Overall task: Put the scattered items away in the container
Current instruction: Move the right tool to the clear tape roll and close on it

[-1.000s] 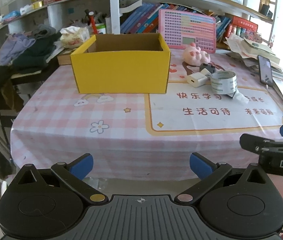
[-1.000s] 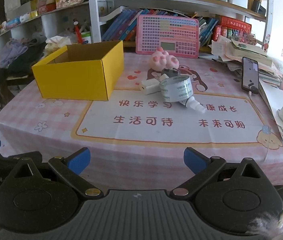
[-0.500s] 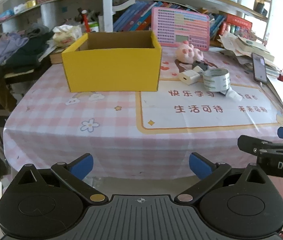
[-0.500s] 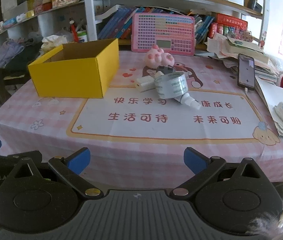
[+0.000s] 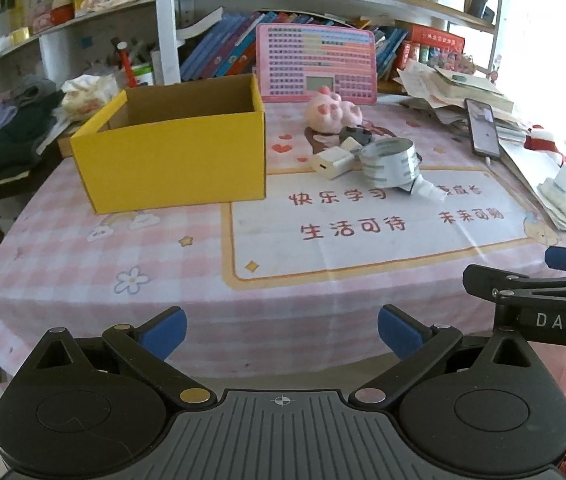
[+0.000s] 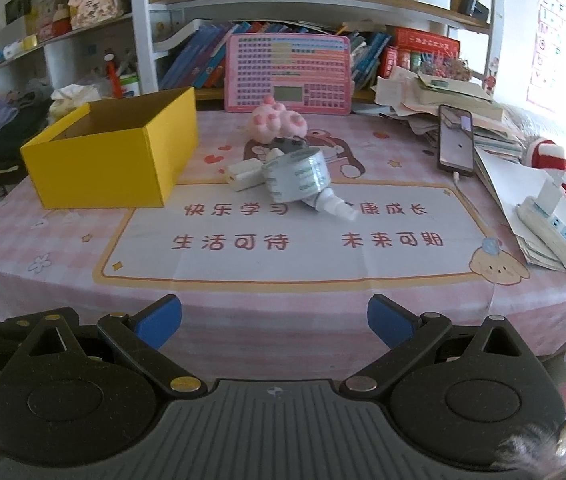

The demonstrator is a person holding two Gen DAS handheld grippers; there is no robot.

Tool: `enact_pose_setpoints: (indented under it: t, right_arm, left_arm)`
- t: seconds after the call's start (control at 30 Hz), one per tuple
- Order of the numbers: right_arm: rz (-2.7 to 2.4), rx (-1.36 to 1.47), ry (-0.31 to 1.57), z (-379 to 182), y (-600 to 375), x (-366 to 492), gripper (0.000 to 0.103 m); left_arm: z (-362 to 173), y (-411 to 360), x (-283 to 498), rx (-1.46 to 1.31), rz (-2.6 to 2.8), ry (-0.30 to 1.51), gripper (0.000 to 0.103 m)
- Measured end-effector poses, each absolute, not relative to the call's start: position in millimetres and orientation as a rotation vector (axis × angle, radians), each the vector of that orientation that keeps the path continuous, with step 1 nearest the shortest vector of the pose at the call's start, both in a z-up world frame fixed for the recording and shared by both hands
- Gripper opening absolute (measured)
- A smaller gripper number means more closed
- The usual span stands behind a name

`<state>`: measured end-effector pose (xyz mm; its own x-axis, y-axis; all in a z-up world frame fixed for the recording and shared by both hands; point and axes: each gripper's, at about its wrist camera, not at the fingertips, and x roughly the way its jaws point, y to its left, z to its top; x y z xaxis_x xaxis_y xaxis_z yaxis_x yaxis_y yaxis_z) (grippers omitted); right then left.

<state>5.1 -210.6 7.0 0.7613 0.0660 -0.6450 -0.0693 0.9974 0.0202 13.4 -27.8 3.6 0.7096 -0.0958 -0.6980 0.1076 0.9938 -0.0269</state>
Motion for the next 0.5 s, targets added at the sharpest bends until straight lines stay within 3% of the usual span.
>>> enact_pose_setpoints:
  t: [0.5]
  right_arm:
    - [0.047, -0.003, 0.719, 2.0, -232.7, 44.0, 0.101]
  left_arm:
    - [0.2, -55.9, 51.7, 0.052, -0.161, 0.755, 0.102]
